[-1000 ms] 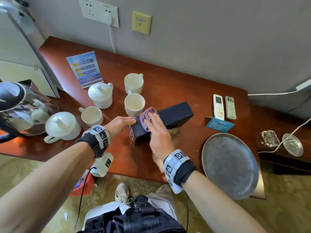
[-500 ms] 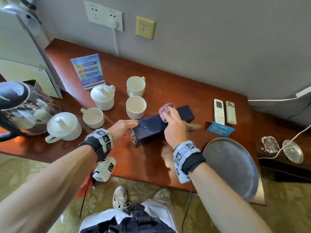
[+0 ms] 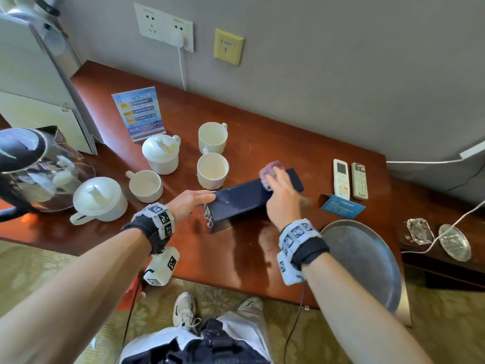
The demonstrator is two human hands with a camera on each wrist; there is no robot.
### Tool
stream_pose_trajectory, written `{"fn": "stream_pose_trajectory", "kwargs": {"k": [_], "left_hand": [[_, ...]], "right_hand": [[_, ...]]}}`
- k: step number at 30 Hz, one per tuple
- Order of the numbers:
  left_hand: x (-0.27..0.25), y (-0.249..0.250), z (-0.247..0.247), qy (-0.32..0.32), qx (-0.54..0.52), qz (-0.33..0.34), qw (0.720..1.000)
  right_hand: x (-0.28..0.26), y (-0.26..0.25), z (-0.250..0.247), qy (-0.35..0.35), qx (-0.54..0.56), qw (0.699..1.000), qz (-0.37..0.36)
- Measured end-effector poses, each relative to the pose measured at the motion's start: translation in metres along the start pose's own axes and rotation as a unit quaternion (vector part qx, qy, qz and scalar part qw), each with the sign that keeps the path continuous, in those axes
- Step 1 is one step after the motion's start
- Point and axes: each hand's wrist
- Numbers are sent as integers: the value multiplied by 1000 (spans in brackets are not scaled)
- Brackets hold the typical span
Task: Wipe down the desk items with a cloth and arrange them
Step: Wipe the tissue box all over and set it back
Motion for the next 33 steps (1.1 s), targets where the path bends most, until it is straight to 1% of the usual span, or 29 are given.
{"fn": "stream_pose_trajectory", "kwargs": {"k": [2,3,4,6,8,9,12,13,14,16,18,19,21,23,24,25,27,29,31,33], "left_hand": [[-2,2,-4,-2,0,4,1000],[-2,1,-7,-6,9,10,1000],[-2,0,-10,-6,27,16,999],[-4,-5,-15,-2,62,32,998],[-4,-10,-18,-13,47,30,998],[-3,-12,-19,-15,41,29,999],[-1,-14,-22,-22,30,23,999],[-1,-14,-22,-26,22,22,999],[0,-15,-22,-28,16,21,999],[1,-16,-23,-30,8,20,999],[0,-17,-23,-31,9,21,999],[1,-19,-24,-31,7,22,999],[2,-21,-23,-42,6,22,999],[4,-23,-23,-51,11,24,998],[4,-24,-23,-49,8,26,998],[5,-24,-23,-43,4,30,999],[4,-23,-23,-27,-11,39,999],[5,-23,-23,-18,-9,43,999],[5,-27,-23,-18,16,50,998],[3,-31,-19,-36,63,62,995]], "right_hand": [[-12,-28,20,-20,25,995,-91],[-16,-37,28,-29,41,991,-125],[-18,-42,32,-31,59,988,-141],[-12,-39,35,-19,73,988,-135],[-8,-39,36,-13,63,990,-126],[-10,-43,37,-18,56,989,-135],[-25,-50,41,-50,48,974,-218],[-24,-46,39,-57,47,968,-239],[-19,-39,36,-58,46,967,-245],[-4,-30,31,-43,53,976,-208],[0,-33,34,-26,58,984,-167],[-5,-39,38,-21,56,983,-176],[-26,-42,43,-17,47,971,-235],[-41,-34,39,-24,49,958,-283],[-41,-28,33,-25,47,956,-289],[-38,-19,28,-23,40,960,-275],[-27,-5,20,-2,27,979,-202],[-15,4,15,17,21,991,-131],[-11,4,15,7,20,994,-103],[-11,1,14,-5,35,995,-94]]}}
Point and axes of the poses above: each hand's wrist, its own x-axis towards the middle knuckle, its own z-axis out of the palm, y = z × x, and after that the axes turned 11 degrees about -z, right-handed
